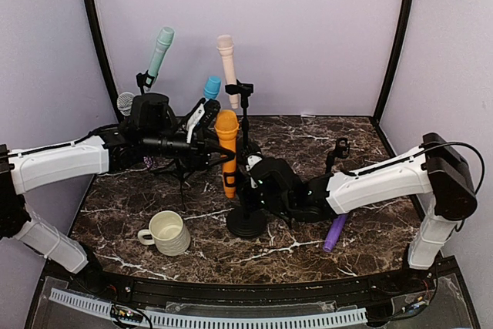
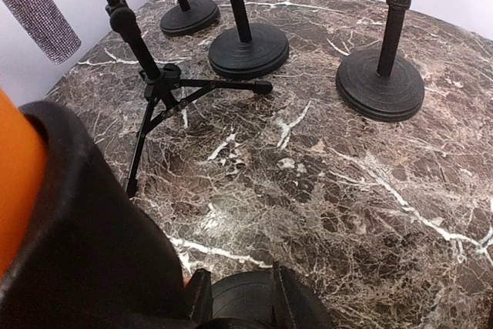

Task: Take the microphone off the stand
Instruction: Remove the microphone from the microphone stand.

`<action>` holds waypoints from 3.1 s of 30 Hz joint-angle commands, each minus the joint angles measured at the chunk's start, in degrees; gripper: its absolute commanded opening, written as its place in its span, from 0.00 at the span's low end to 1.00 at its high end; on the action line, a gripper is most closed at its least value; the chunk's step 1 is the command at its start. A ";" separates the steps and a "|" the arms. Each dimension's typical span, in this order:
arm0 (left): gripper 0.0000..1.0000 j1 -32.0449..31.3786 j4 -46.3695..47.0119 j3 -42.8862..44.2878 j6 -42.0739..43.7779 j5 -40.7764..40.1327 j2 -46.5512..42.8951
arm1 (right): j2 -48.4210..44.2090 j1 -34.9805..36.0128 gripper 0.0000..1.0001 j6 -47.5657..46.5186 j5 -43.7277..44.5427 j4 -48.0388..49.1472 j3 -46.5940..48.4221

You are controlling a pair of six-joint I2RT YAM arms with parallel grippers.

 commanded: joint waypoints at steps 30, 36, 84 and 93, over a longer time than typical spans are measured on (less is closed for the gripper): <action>0.00 0.28 -1.81 9.84 -4.01 2.50 -2.09 | 1.54 -2.51 0.00 -0.26 5.45 -9.44 -7.32; 0.00 0.54 -3.43 11.17 -3.87 4.03 -1.12 | 1.78 -0.28 0.00 -4.54 7.12 -9.17 -6.87; 0.00 0.35 2.64 4.29 2.94 9.48 -10.18 | 4.35 -5.40 0.00 5.53 3.67 -20.50 0.30; 0.00 0.43 -2.58 8.12 2.24 5.36 -7.57 | 2.08 -5.05 0.00 3.66 6.63 -18.95 -2.19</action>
